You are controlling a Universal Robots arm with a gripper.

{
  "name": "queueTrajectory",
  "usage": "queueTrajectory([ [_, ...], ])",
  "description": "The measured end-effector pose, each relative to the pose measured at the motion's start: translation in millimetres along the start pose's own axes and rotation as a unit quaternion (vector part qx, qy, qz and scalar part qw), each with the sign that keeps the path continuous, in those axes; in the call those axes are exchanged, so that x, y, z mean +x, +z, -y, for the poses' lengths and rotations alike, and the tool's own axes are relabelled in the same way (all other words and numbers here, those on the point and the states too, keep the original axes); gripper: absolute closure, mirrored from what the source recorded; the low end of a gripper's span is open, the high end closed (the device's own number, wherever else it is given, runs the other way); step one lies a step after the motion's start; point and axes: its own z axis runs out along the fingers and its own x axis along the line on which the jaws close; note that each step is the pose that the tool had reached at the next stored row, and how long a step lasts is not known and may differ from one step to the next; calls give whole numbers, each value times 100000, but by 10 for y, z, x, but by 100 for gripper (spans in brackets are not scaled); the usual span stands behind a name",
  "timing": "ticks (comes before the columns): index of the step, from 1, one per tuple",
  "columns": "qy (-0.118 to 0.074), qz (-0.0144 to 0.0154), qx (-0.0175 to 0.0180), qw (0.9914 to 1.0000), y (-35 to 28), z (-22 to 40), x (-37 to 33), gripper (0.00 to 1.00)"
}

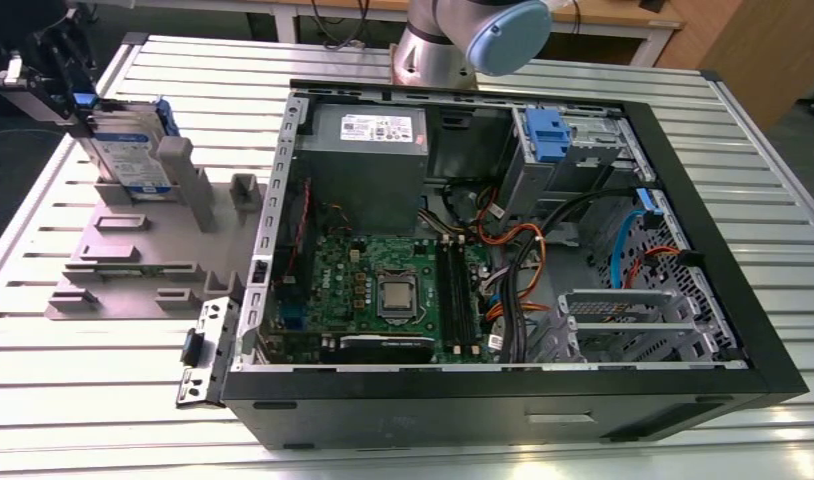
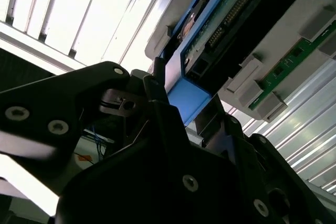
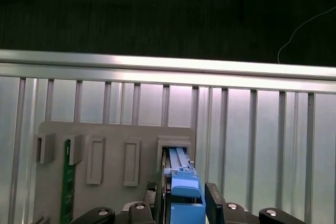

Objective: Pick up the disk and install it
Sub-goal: 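Pick up the disk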

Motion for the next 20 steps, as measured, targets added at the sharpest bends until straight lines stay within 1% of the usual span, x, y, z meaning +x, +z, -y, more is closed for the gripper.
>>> queueTrajectory([
  [2, 19, 37, -120, 100000, -1, 0, 0, 52],
  [11, 17, 43, -129, 100000, -1, 2, 0, 52],
  [13, 17, 43, -130, 100000, -1, 2, 0, 53],
  [14, 17, 41, -132, 100000, -1, 2, 0, 60],
  [20, 16, 36, -130, 100000, -1, 2, 0, 60],
])
